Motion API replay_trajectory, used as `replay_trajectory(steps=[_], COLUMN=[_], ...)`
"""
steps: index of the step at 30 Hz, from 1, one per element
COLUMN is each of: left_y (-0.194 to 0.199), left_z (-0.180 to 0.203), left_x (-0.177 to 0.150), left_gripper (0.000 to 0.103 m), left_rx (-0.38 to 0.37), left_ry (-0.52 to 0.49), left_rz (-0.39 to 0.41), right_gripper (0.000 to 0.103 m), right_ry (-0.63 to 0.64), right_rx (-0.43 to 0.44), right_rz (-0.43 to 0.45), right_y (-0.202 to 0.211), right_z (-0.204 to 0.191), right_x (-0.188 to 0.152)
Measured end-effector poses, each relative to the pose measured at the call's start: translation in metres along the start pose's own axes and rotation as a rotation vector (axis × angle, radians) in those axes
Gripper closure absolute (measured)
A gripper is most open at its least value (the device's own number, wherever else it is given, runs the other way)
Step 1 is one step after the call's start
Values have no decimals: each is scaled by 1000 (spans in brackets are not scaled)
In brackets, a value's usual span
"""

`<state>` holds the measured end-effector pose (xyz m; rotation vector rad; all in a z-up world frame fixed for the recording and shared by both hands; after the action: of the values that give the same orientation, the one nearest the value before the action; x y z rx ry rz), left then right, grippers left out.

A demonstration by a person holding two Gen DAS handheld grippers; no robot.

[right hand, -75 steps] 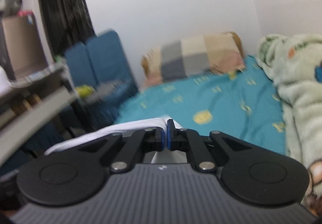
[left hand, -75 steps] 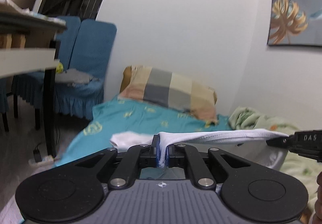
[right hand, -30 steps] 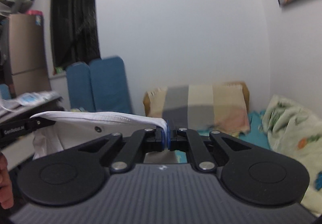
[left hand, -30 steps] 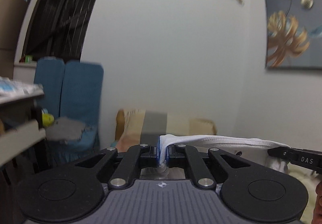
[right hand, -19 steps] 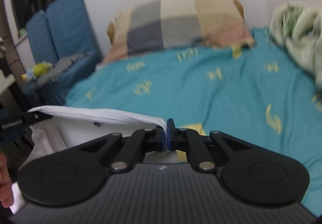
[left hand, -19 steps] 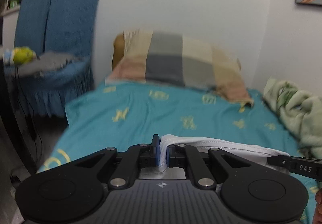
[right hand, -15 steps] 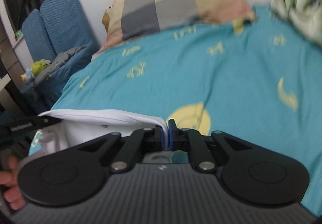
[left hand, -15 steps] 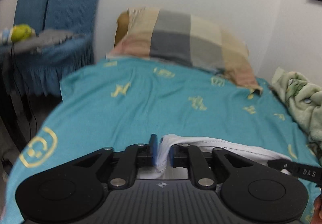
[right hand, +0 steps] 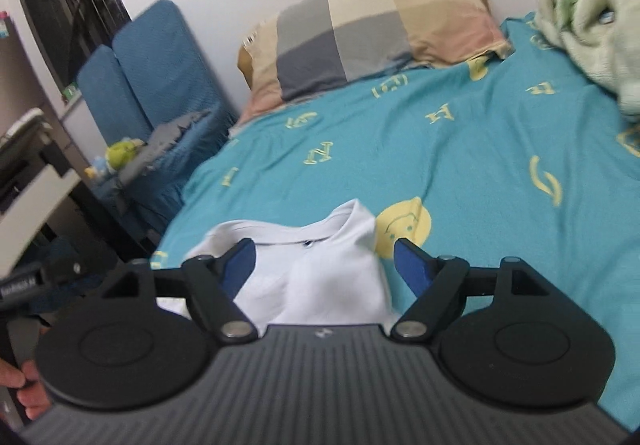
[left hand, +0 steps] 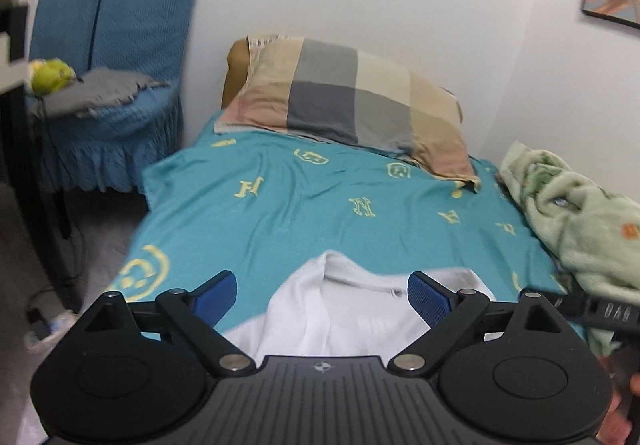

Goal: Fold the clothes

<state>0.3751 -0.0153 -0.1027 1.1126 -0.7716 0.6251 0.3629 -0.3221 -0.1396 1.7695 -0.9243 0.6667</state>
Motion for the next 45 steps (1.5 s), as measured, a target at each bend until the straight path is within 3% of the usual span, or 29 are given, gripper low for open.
replay_trajectory(steps=[10,15,19,29,37,45], left_y=[188,242,269,254,214,165], left_z=[30,42,40,6,-34,-82], left_x=[-63,-93,-113,-139,-129,-123], left_gripper=[9,9,9,9,9,15], left_rx=[13,8,20,83,163,171], left_ry=[-33,-16,19,156,364,543], left_rz=[50,60,60,0,-51,-84], right_gripper=[25,25,25,25,25,25], right_ry=[-11,32,45,75,59,-101], right_rx=[-16,3,40,52,46,18], right_rz=[62,96,118,108,110,74], right_y=[175,236,255,254,255,245], right_z=[-52,-68,-67,-64,-60,-30], right_x=[-50,-77,-95,-107,-108,-105])
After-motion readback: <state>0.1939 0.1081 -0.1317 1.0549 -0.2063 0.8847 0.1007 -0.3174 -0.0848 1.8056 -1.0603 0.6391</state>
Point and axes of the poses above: each gripper's, at about its wrist camera, not at the fingertips, and y roughly against the way its jaws point, z to its right, x to its top, the point moved 2 cm from there along -y, roughly the way its jaws point, and after that the axes turned 4 degrees about y, right-handed, at the moved point
